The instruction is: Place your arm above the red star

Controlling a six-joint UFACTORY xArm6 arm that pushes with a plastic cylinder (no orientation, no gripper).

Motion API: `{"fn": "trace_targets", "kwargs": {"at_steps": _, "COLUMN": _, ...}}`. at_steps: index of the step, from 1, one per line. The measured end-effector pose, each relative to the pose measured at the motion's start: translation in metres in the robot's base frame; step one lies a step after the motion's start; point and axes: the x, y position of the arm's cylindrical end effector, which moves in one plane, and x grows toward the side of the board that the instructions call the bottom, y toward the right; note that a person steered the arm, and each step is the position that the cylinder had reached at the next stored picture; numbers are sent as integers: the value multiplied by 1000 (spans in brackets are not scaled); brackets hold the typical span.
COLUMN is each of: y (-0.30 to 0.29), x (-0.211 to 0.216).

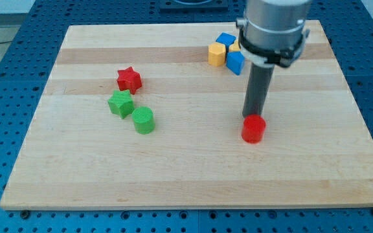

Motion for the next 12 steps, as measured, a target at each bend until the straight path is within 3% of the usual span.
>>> {"fn": "trace_targets", "kwargs": {"at_steps": 1, "y": -2, "x": -9}}
{"fn": "trace_targets", "kwargs": {"at_steps": 2, "y": -54, "x": -19}}
{"fn": "trace_targets", "kwargs": {"at_steps": 3, "y": -92, "x": 44}}
{"fn": "trace_targets", "kwargs": {"at_steps": 4, "y": -169, "x": 85}}
{"fn": "trace_targets", "kwargs": {"at_steps": 5, "y": -248, "x": 85}}
{"fn": "trace_targets", "kwargs": {"at_steps": 6, "y": -256, "x": 86}}
{"fn": "trace_targets", "kwargs": {"at_steps": 7, "y": -289, "x": 71}}
{"fn": "trace_targets", "kwargs": {"at_steps": 8, "y": -323, "x": 25}}
{"fn": "trace_targets", "kwargs": {"at_steps": 10, "y": -333, "x": -67}}
{"fn": "trace_targets", "kwargs": {"at_steps": 12, "y": -331, "x": -83}}
